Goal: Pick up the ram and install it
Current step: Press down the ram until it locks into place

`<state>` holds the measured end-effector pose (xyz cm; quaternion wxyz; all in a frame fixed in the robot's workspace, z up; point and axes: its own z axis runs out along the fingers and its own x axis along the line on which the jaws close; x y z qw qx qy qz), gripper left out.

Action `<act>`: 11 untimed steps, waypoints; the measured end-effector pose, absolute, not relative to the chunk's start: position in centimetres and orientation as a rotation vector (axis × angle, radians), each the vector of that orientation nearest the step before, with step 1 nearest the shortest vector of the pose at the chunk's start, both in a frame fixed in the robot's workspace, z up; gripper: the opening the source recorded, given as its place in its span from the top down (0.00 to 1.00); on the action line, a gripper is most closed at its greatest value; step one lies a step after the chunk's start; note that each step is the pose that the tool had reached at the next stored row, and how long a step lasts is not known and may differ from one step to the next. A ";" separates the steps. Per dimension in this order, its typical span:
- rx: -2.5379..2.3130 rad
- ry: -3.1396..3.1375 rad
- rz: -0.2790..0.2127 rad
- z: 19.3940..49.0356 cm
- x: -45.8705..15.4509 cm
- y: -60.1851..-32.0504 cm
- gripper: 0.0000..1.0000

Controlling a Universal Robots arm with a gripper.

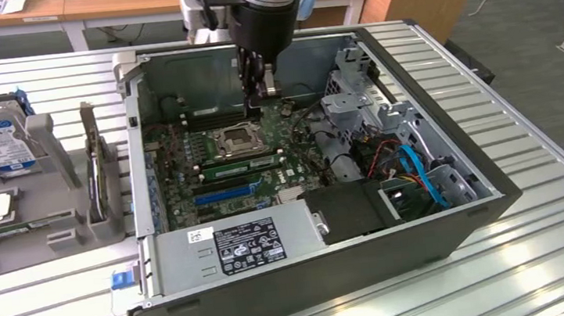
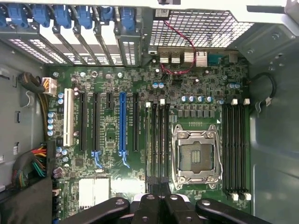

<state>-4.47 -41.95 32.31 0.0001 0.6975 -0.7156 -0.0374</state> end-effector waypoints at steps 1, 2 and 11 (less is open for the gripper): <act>2.185 -2.254 -0.118 32.3 -4.5 -41.9 0.90; 2.178 -2.261 -0.118 32.3 -4.5 -41.9 0.90; 2.069 -2.367 -0.118 32.3 -4.5 -41.9 0.90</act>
